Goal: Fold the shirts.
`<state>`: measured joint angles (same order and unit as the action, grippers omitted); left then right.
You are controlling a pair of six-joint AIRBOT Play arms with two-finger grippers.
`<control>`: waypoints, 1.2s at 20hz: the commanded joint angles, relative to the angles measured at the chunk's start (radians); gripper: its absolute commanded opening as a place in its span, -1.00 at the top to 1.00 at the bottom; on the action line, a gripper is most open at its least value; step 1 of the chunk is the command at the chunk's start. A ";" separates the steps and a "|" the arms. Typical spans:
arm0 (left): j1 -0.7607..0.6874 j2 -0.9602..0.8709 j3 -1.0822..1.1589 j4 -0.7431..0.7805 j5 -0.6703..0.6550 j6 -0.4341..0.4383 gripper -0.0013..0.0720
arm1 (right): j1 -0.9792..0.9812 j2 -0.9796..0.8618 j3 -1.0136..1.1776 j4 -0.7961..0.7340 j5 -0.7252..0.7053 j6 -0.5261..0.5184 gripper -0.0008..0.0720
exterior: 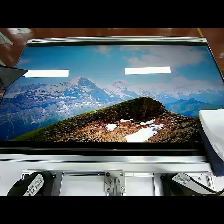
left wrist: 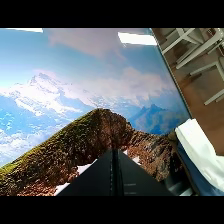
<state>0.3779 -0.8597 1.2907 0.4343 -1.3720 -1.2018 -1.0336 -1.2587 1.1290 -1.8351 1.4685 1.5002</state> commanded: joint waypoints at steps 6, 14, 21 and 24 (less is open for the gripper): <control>0.000 0.001 0.000 0.000 -0.002 -0.026 0.87 | 0.000 0.000 -0.072 -0.138 0.027 0.153 0.33; -0.009 -0.014 0.000 0.060 0.088 0.003 0.87 | 0.001 0.066 0.194 -0.006 0.043 0.095 -0.66; -0.537 -0.283 0.060 0.925 0.029 -0.304 0.87 | 0.476 0.201 0.415 0.451 -0.195 0.085 -0.77; -0.753 -0.491 0.204 1.135 -0.185 -0.384 -1.00 | 0.732 0.122 0.375 0.439 0.136 0.086 -0.88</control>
<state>-0.1795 -1.1889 1.3975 1.2835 -1.3804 -1.4845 -0.5224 -1.1034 1.5070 -1.4418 1.3968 1.5890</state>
